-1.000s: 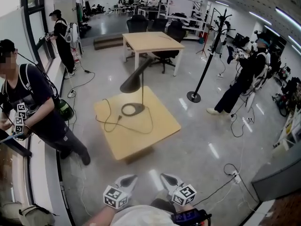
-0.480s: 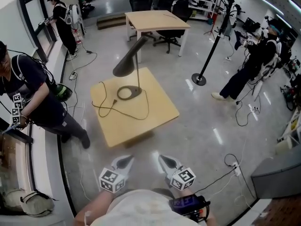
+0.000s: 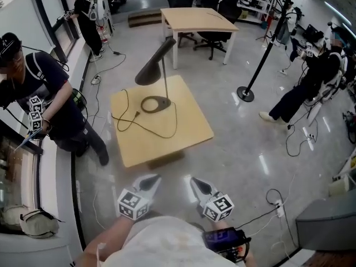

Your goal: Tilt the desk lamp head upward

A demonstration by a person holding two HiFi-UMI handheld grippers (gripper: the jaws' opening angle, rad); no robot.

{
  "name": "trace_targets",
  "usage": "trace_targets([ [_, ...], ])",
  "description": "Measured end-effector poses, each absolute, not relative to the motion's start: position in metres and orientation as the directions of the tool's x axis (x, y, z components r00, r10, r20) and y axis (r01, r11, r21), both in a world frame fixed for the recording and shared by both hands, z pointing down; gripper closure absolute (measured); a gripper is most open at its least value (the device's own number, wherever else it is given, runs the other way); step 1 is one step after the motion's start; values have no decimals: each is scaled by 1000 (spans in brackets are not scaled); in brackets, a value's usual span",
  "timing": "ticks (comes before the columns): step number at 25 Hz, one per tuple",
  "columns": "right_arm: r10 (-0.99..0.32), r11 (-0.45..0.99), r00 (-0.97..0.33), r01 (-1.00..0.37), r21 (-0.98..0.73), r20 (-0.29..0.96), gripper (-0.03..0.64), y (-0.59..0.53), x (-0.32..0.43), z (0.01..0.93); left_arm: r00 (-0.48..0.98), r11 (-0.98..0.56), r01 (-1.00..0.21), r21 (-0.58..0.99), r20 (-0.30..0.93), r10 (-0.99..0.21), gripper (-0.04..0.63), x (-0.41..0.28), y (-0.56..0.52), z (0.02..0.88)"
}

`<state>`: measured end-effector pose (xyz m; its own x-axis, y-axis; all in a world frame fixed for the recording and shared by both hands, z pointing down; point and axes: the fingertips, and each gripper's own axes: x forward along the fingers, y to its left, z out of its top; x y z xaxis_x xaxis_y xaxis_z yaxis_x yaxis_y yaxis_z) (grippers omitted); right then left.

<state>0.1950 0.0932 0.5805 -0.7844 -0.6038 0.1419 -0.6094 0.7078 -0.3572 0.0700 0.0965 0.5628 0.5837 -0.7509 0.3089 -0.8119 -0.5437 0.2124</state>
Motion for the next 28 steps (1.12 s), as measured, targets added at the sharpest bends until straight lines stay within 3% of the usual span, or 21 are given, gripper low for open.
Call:
trace_targets([
  [11,-555,751,-823,-558,-354,120,604,68,213,586,509,-467,-861,204,306,-805,591,83,78,560],
  [22,-553,750,-825,-554,-362,116,604,26,195,589,511,-463,-859,219,311,-802,591,68,40,570],
  [28,-583,731,-797,-600,-326,160,604,-4,197,581,556,-506,-829,239,256,-791,591,69,-6,565],
])
